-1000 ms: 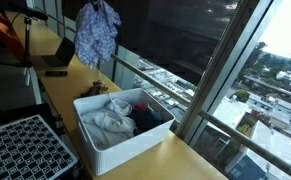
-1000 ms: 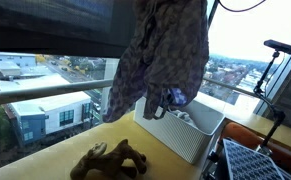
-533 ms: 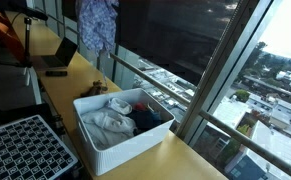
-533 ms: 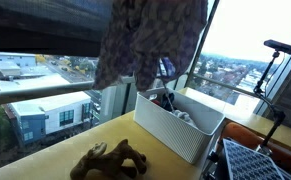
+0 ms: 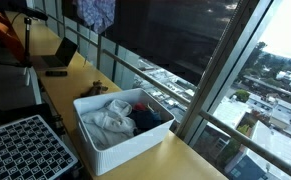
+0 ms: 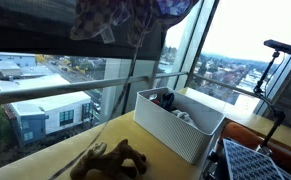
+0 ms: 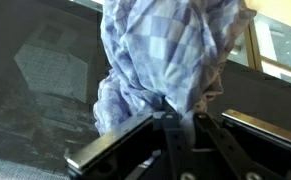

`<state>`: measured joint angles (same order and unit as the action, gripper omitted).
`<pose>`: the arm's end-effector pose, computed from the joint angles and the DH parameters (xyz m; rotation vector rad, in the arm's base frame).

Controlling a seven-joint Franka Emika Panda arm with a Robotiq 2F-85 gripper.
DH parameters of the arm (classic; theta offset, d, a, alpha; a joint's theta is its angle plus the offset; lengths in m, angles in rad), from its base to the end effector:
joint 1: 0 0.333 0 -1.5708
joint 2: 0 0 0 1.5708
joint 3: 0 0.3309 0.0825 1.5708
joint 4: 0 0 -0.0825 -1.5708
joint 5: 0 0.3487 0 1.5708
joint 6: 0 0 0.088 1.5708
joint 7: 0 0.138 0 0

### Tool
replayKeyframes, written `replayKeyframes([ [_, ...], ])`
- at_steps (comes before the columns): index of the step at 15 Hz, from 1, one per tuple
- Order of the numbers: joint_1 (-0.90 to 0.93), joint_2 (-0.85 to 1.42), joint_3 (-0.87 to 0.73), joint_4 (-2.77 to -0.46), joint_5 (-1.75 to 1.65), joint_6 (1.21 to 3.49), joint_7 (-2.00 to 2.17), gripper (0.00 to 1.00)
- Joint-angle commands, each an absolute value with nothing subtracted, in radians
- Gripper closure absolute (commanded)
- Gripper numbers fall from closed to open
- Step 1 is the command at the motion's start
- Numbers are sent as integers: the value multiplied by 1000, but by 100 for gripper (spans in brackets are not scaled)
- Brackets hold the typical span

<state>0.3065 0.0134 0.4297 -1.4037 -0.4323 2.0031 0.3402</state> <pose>0.4464 0.3514 0.7399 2.8013 0.6524 1.0766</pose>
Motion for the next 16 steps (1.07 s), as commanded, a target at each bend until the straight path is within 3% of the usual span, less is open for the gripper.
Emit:
replayKeyframes([
  [1, 355, 119, 408, -1316, -466, 1968, 348, 97],
  [11, 291, 150, 392, -1582, -371, 2046, 374, 97],
  [15, 325, 143, 315, -1682, -326, 2076, 369, 97],
  [16, 326, 139, 308, -1705, -325, 2082, 371, 64],
])
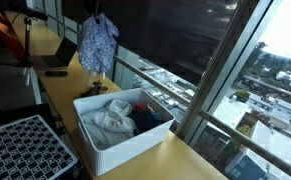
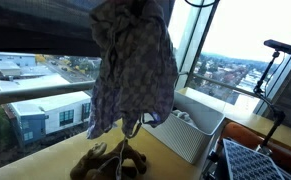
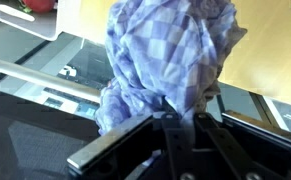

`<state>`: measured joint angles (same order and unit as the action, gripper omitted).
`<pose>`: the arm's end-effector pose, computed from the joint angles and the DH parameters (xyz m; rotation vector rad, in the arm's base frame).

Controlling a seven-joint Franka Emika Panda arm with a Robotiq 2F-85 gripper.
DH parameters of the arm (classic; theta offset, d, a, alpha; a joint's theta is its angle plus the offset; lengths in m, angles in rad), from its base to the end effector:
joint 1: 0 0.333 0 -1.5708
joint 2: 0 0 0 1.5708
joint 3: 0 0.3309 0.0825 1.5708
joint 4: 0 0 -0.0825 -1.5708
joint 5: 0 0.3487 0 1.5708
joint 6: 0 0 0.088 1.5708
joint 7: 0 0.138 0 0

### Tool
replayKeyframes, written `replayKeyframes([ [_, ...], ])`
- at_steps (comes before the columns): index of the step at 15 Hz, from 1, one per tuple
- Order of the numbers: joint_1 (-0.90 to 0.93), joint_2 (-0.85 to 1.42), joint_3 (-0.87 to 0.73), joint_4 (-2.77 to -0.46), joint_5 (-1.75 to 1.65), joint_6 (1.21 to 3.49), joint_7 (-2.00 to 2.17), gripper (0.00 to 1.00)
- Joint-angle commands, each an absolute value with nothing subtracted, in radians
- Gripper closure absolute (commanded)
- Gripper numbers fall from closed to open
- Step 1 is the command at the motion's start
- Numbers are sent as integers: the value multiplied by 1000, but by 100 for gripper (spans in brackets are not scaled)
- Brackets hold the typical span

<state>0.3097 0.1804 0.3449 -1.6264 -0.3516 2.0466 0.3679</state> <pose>0.5155 0.3400 0.5385 2.9231 0.5867 0.5288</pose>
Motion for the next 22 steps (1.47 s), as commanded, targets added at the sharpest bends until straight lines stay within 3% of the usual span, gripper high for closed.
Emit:
replayKeyframes([
  [1, 327, 134, 305, -1727, -318, 2091, 370, 62],
  [10, 260, 16, 235, -1924, -310, 2135, 328, 1],
  [16, 113, -30, 109, -2120, -313, 2283, 252, 0],
  [22, 30, 89, 34, -2210, -228, 2455, 212, 0],
])
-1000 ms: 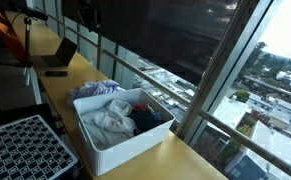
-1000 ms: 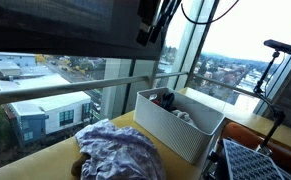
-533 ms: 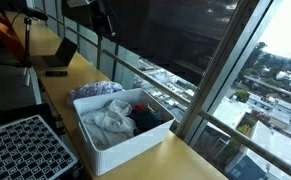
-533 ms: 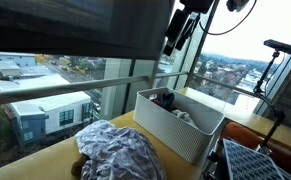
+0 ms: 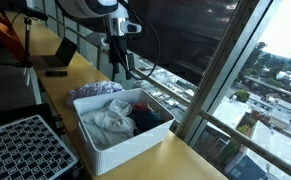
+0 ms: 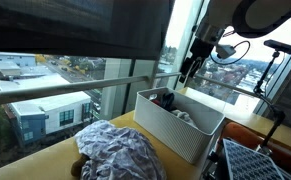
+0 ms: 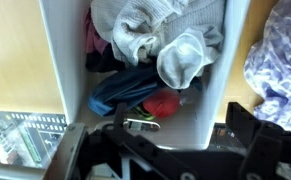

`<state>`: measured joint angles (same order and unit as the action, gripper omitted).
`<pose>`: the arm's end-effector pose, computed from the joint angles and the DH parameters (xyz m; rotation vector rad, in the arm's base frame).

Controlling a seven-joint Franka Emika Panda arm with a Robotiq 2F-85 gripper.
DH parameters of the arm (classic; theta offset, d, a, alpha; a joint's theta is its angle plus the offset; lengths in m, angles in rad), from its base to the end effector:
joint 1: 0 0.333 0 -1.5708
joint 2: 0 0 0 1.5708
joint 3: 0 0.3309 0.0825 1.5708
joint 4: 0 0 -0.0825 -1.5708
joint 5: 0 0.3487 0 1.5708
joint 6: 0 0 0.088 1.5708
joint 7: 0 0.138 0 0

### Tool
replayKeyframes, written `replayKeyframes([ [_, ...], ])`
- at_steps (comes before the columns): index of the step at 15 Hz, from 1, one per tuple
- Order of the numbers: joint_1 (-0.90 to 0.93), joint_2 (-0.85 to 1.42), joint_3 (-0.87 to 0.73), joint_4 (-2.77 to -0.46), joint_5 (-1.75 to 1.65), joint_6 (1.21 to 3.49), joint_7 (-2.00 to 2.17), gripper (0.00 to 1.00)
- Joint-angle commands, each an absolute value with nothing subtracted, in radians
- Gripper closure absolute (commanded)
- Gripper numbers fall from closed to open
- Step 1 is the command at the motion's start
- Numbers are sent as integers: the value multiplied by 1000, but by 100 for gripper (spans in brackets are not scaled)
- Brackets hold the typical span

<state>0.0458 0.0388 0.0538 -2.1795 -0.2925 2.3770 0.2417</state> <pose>0.5310 0.0436 0.3947 2.9407 0.0786 0.2841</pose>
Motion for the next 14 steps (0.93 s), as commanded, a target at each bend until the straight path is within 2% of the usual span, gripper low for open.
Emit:
replayKeyframes([
  [1, 27, 118, 31, -2219, -204, 2481, 211, 0],
  [9, 51, 407, -28, -2233, -196, 2709, 260, 0],
  [14, 39, 565, -73, -2180, -143, 2777, 236, 0],
])
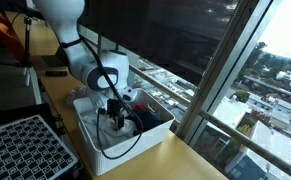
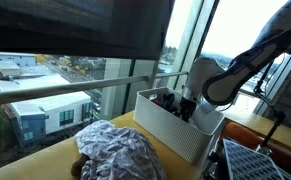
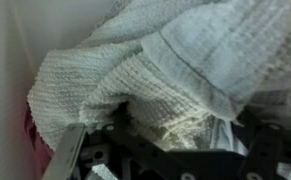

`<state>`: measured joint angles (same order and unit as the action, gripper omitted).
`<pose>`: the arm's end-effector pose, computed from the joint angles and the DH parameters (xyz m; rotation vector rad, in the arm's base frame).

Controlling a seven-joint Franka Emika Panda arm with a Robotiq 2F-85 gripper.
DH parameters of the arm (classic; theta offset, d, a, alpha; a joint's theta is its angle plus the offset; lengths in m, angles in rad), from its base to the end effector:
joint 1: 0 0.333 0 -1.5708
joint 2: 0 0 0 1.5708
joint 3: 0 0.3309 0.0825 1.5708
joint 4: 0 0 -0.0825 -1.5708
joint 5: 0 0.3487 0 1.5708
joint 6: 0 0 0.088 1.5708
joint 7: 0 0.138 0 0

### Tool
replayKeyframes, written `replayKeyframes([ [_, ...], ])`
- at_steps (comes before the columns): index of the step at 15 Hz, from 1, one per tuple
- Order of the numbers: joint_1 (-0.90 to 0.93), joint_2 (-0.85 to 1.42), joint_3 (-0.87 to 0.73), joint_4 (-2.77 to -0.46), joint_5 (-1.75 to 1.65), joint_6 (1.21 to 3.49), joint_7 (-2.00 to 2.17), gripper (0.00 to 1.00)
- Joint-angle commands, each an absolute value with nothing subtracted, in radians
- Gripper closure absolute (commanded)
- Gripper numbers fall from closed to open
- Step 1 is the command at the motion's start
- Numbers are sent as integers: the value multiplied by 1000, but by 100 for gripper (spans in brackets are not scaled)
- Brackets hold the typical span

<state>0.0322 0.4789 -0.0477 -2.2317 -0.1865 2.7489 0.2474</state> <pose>0.5392 -0.0037 0.1718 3.0464 -0.1312 0.0731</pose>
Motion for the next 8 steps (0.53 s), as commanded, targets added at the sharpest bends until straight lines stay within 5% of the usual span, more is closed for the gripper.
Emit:
replayKeyframes([
  [1, 37, 586, -73, -2167, -130, 2778, 234, 0],
  [2, 30, 597, -63, -2160, -108, 2773, 226, 0],
  [3, 31, 605, -61, -2153, -96, 2770, 225, 25],
  [4, 31, 600, -59, -2152, -84, 2764, 221, 26],
  [8, 29, 543, -54, -2168, -53, 2742, 211, 57],
])
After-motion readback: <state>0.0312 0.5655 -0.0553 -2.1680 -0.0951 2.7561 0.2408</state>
